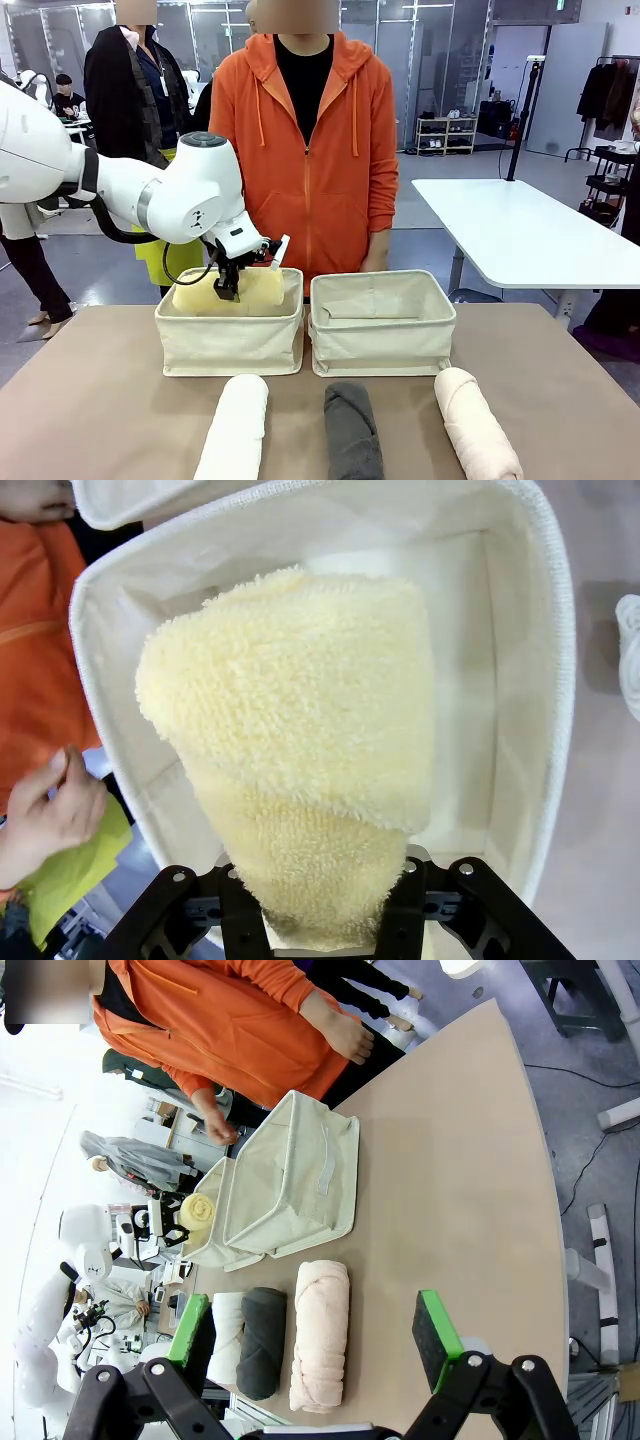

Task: Divide the towels into two baskets.
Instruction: Pick up one hotel-folded towel and place it in the Fabric basket indicated by the person.

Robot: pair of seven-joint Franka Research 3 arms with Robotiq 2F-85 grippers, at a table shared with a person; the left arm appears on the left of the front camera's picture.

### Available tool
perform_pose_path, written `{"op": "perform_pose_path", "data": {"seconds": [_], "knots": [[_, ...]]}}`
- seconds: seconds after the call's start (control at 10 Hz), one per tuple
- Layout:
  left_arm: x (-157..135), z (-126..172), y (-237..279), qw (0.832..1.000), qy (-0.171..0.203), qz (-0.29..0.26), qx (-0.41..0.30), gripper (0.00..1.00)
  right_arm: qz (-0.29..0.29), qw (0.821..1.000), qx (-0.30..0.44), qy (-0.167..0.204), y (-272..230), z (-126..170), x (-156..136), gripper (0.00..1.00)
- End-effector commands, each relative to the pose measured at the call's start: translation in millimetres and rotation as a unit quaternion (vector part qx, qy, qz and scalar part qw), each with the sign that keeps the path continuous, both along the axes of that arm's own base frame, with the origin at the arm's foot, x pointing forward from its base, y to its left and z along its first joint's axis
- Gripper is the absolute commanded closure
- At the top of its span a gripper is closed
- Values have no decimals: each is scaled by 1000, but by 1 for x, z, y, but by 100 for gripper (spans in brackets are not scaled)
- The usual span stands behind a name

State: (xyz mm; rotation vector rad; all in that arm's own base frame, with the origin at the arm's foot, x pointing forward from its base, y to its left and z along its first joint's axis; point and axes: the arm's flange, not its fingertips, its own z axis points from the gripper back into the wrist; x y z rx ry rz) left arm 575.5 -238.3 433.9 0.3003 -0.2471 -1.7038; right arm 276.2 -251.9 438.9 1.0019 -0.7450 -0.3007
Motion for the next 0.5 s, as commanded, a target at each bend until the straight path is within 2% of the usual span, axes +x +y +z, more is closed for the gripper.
{"op": "perform_pose_path", "data": {"seconds": [0.0,0.1,0.2,0.3,0.4], "knots": [[17,-2,1,999,34,1,0,63,1,1000,1,-8,0,1,-2,0],[21,-8,2,999,41,8,1,63,1,1000,1,-8,0,1,-2,0],[24,-9,3,999,40,20,-2,31,1,1000,1,-8,0,1,-2,0],[24,-9,3,999,43,17,-5,12,1,1000,1,-8,0,1,-2,0],[22,-9,1,999,45,16,-5,0,1,1000,1,-8,0,1,-2,0]]}}
